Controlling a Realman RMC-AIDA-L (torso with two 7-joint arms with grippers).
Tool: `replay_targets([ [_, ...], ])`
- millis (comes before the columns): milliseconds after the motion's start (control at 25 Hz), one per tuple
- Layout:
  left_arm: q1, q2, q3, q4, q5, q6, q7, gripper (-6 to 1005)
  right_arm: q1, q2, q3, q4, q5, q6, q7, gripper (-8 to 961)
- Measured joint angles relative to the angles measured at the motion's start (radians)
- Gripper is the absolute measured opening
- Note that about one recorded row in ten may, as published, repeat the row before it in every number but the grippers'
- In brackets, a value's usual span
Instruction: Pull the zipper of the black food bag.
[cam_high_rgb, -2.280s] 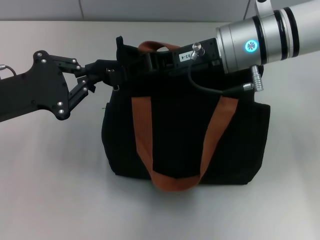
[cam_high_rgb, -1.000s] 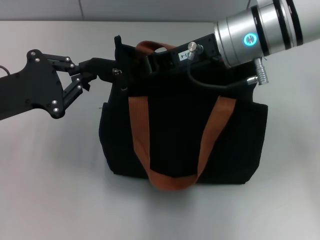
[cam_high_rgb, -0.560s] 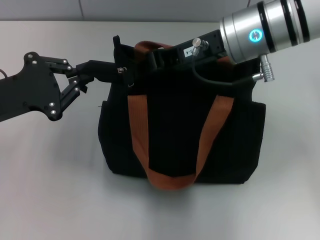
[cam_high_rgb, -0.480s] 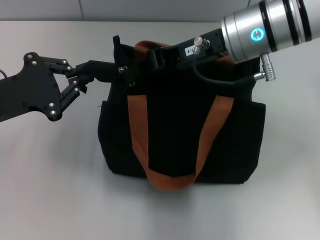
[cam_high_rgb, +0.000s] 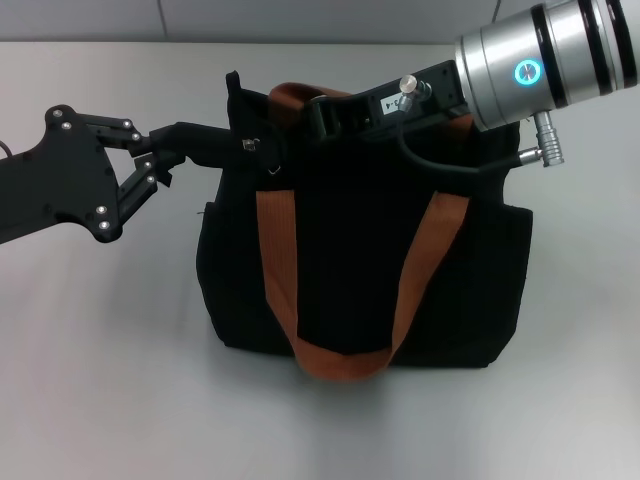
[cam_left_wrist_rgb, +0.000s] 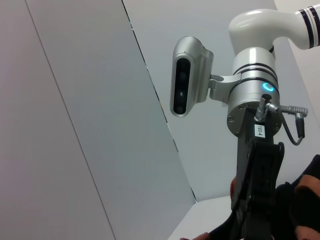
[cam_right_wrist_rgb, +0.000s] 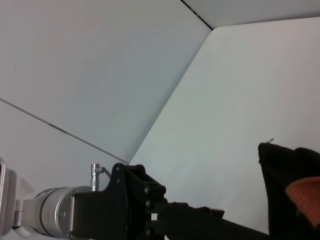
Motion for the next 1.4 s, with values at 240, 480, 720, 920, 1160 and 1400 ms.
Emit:
replay_targets([
  [240, 0.000, 0.000, -0.001, 0.000, 0.000, 0.002, 0.000, 77, -0.024, 0.000, 0.004, -0.041, -0.039, -0.012, 0.025, -2],
  [480, 0.000, 0.000, -0.001, 0.000, 0.000, 0.002, 0.000, 77, -0.044, 0.000, 0.008, -0.072, -0.054, -0.022, 0.044, -2],
  [720, 0.001, 0.000, -0.001, 0.000, -0.003, 0.001, 0.001, 77, -0.072, 0.000, 0.019, -0.128, -0.091, -0.039, 0.074, -3],
  [920, 0.001, 0.001, -0.001, 0.000, -0.006, 0.002, -0.001, 78, -0.096, 0.000, 0.041, -0.167, -0.129, -0.061, 0.100, -3],
  [1160, 0.003, 0.001, -0.001, 0.000, -0.007, 0.002, -0.003, 78, -0.125, 0.000, 0.072, -0.217, -0.168, -0.089, 0.118, -3],
  [1400, 0.003, 0.001, -0.001, 0.000, -0.007, -0.004, -0.005, 78, -0.165, 0.002, 0.098, -0.289, -0.212, -0.123, 0.151, -3],
])
